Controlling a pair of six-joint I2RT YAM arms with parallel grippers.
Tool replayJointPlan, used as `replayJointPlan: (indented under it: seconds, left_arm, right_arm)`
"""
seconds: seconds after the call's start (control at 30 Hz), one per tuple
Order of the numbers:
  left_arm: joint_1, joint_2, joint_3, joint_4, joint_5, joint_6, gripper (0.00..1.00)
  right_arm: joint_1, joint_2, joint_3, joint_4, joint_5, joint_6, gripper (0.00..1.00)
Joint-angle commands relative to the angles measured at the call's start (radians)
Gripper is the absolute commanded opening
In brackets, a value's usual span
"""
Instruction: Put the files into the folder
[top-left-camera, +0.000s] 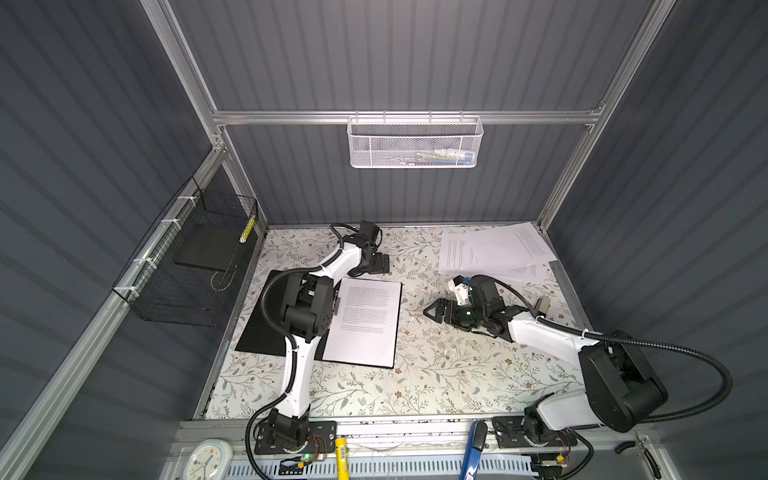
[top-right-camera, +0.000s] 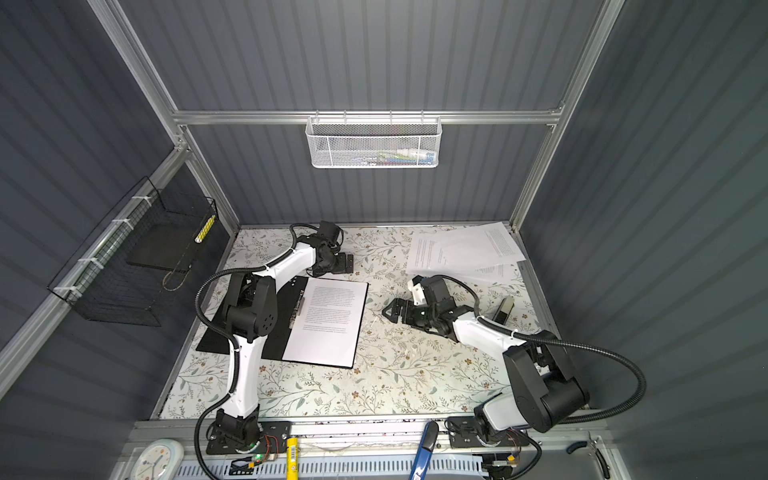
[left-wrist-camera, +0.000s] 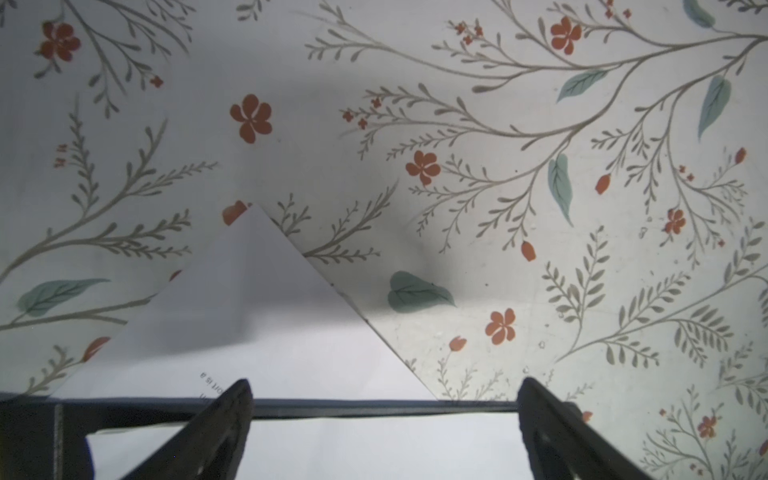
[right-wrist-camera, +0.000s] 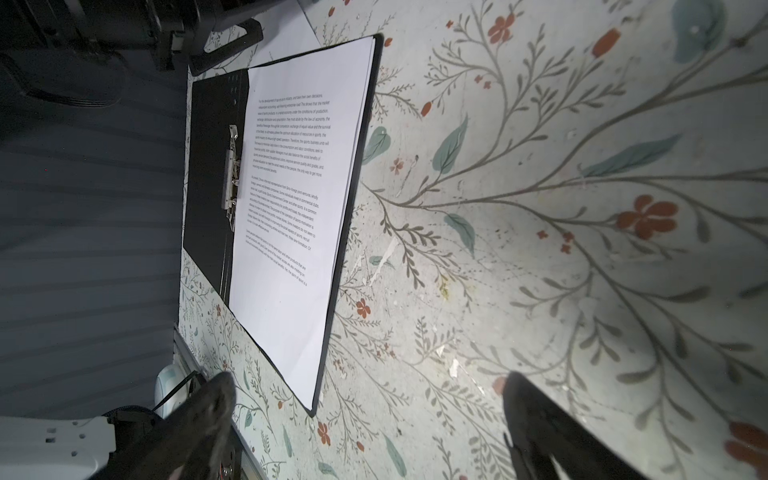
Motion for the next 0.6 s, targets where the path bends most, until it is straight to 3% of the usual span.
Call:
replayJointPlan:
  seconds: [0.0,0.57]
  left_arm:
    - [0.0,0.014,-0.008,-0.018,-0.003,0.015,1.0]
    - [0.003,0.087,0.025,-0.021,0.001,0.017,1.0]
  right_arm:
    - [-0.001,-0.01,0.002,-0.014,0.003,-0.002,0.99]
    - [0.0,-0.003,-0.011,-0.001,-0.016,-0.002,0.99]
